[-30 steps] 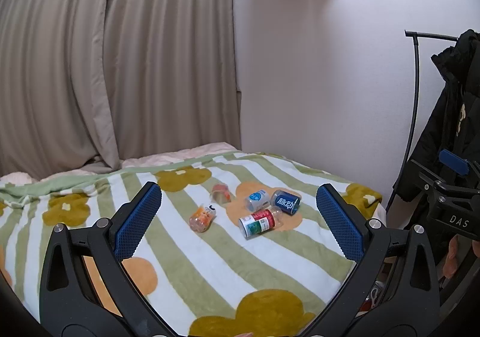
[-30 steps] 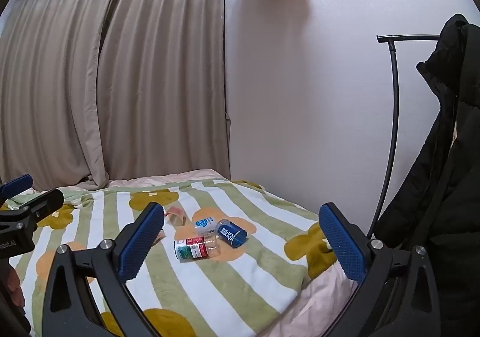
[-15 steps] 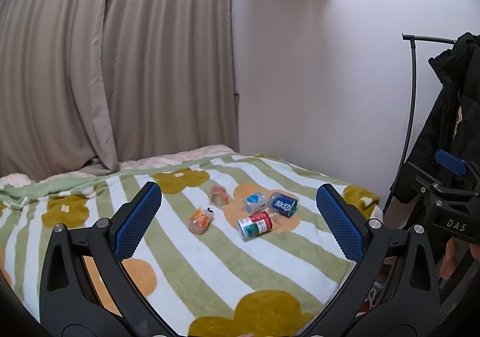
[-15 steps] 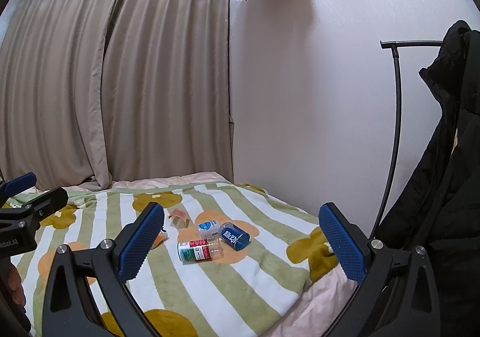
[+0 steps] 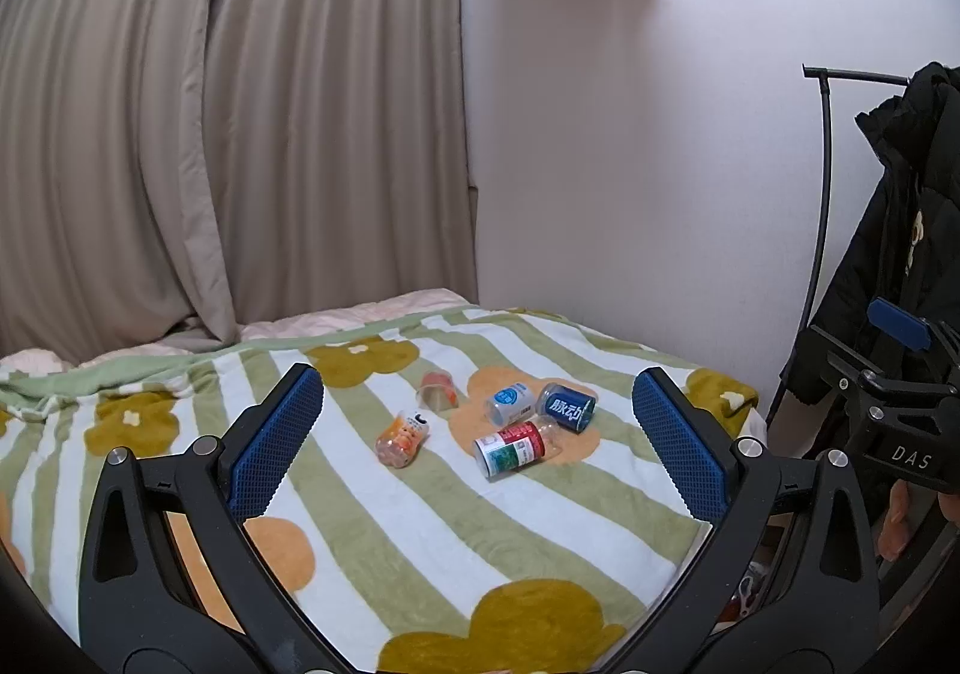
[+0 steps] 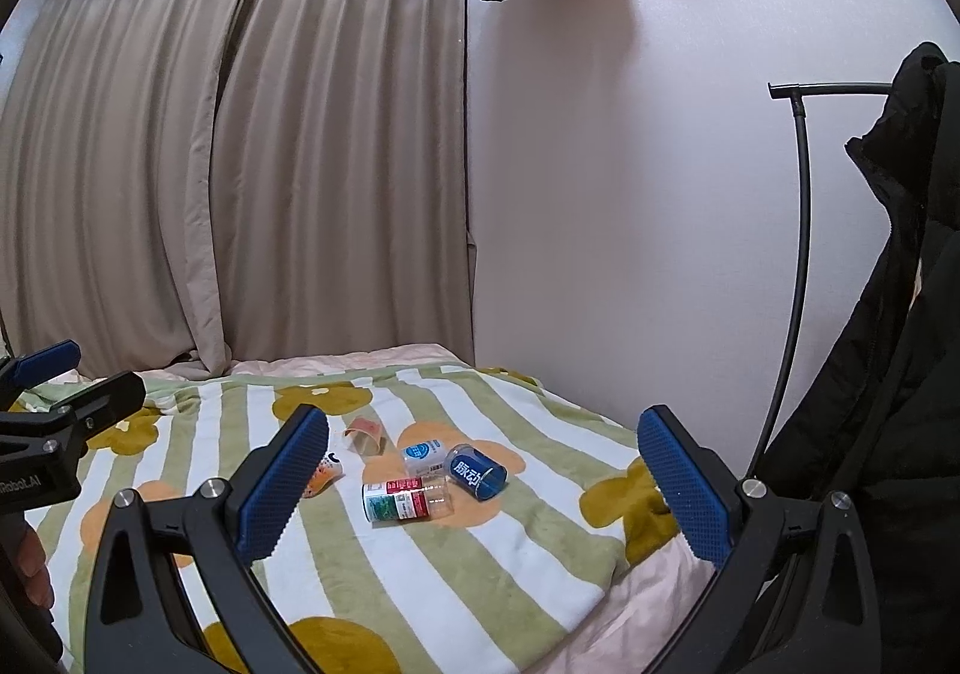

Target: Flip cup upside down

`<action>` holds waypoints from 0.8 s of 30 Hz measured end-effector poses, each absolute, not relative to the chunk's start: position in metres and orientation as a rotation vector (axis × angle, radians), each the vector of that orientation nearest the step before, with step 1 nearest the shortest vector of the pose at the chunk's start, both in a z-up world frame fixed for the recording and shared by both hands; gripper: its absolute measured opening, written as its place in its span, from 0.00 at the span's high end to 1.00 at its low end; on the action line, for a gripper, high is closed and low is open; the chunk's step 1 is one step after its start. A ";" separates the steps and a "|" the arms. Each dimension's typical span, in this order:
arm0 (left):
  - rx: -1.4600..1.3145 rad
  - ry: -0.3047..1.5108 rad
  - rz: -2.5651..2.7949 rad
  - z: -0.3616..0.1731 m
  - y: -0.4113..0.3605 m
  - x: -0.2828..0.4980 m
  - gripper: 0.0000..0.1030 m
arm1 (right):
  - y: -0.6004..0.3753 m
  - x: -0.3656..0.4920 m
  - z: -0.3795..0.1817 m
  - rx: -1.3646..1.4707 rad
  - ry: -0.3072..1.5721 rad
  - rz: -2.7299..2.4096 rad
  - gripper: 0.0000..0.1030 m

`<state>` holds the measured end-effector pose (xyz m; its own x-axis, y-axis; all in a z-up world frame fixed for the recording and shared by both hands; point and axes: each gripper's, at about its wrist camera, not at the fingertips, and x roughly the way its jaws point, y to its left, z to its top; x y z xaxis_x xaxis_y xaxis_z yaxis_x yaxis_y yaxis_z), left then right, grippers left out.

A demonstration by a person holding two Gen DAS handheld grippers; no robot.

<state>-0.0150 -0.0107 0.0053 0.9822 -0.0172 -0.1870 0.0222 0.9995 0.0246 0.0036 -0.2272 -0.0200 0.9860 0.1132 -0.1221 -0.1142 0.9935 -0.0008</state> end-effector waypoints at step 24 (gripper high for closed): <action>0.026 0.191 -0.022 0.004 -0.009 -0.017 0.00 | -0.223 0.001 -0.023 -0.009 0.132 0.120 0.00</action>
